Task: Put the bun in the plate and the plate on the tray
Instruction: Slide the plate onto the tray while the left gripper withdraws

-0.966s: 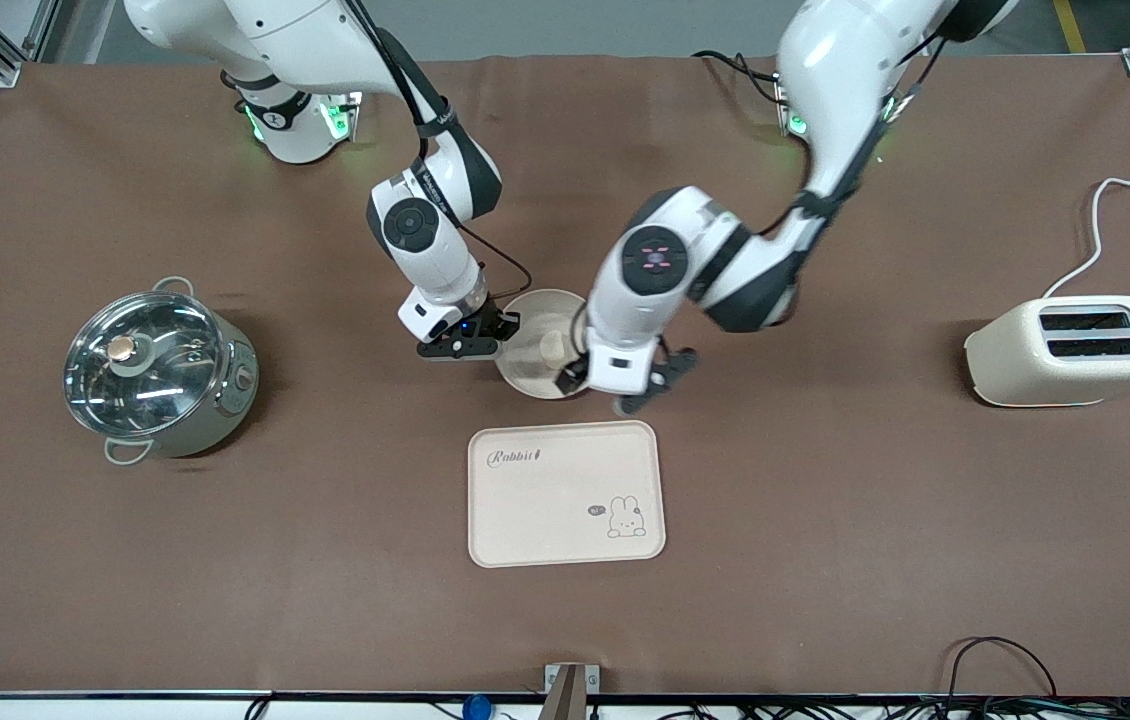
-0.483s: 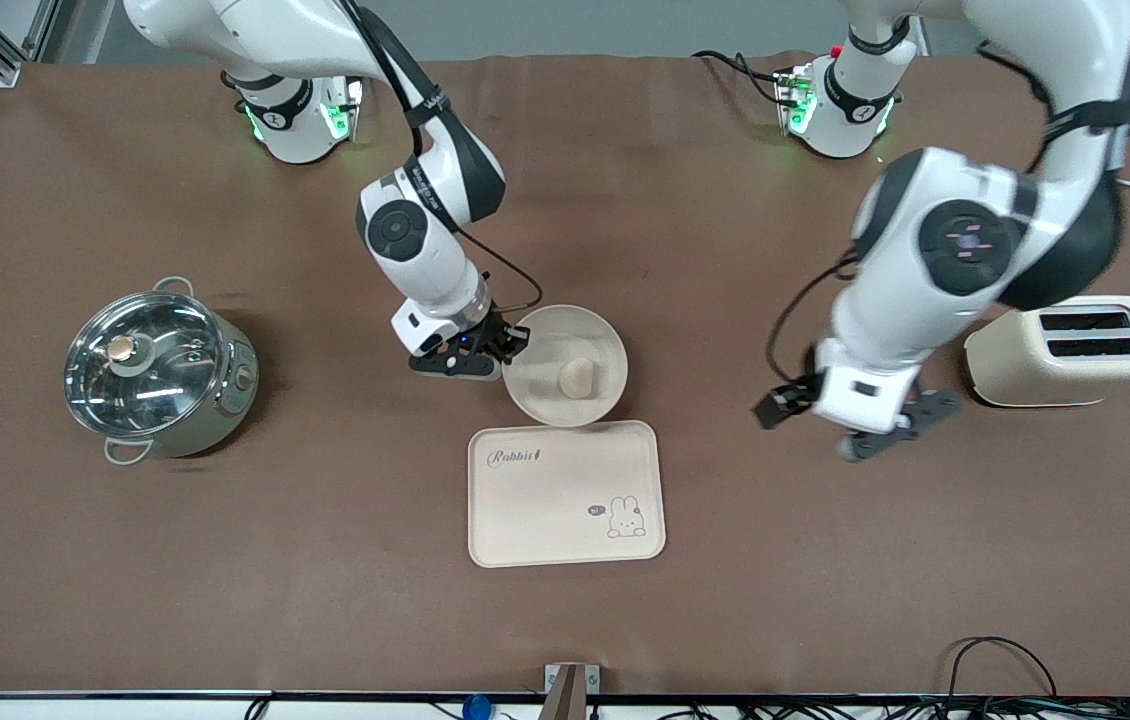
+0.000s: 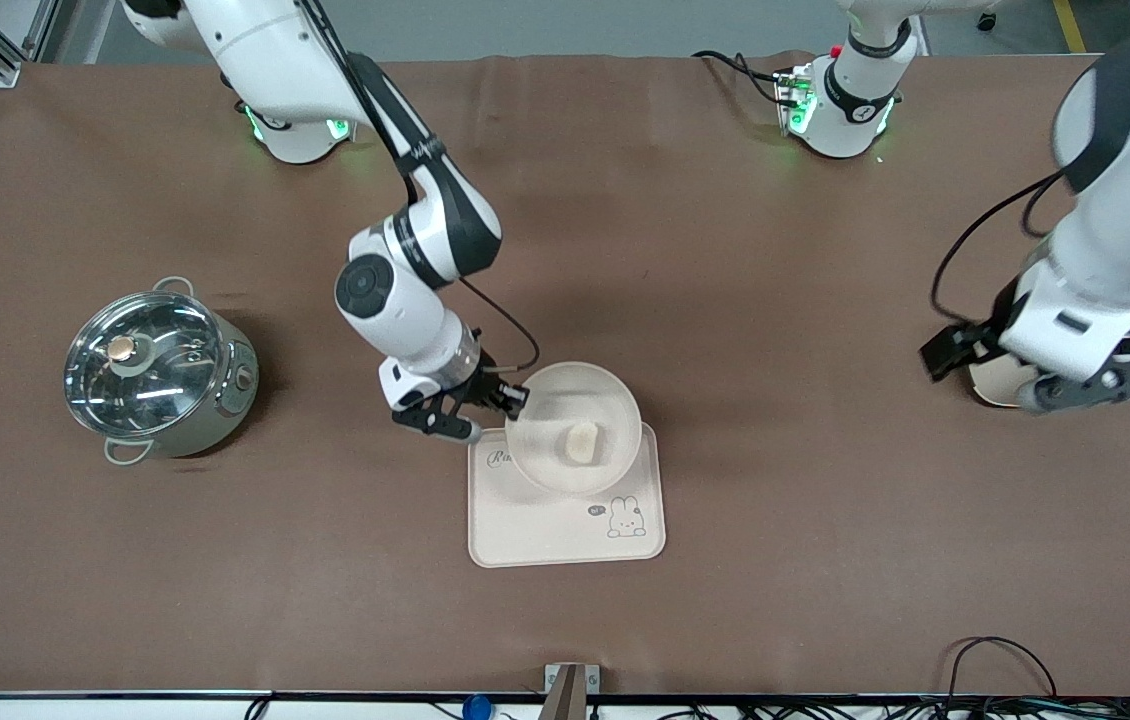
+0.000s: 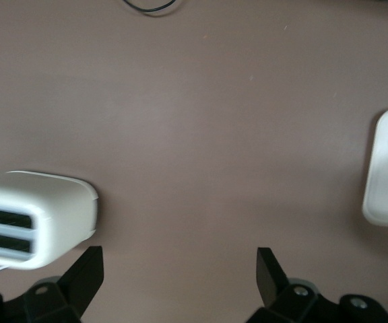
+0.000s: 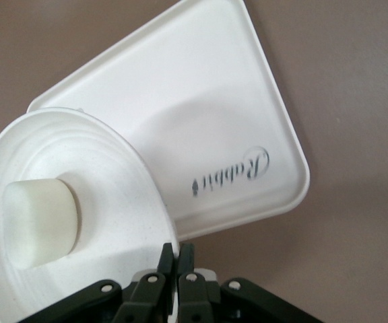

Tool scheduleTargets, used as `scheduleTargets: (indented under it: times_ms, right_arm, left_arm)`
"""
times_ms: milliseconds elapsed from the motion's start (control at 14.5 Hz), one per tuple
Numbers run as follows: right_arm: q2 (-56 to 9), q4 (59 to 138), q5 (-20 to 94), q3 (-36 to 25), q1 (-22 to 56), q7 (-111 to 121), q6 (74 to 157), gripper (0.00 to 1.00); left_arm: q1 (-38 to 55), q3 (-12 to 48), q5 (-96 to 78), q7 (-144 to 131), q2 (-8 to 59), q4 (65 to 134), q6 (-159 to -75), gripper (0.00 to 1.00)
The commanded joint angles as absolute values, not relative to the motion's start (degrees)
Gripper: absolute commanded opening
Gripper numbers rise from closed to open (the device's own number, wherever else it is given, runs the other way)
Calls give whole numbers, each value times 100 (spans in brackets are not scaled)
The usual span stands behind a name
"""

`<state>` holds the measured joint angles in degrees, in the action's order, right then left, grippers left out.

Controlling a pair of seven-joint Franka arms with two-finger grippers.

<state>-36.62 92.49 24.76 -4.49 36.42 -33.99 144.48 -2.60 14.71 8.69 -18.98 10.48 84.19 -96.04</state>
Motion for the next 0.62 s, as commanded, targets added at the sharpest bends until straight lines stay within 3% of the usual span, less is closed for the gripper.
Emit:
scheduleTargets:
  times_ms: [0,207,345,552]
  right_arm:
    - [-4410,8439,2610,-404,3402,-3410,14458,0]
    - [-5025,7991,2602,-396,3279,-3384,14922,0]
    - [-5071,7954,2584,-396,3270,-3384,14941,0]
    - [-5124,7963,2584,-404,3270,-3331,14950,0]
  left_arm:
    - [-360,1503,599,-1346,441,8604,-9081,100]
    - [-81,1197,414,-1134,-138,8945,-8807,100]
    - [393,644,90,-1020,-613,9489,-8798,100]
    - [519,589,26,-993,-931,9809,-8798,100]
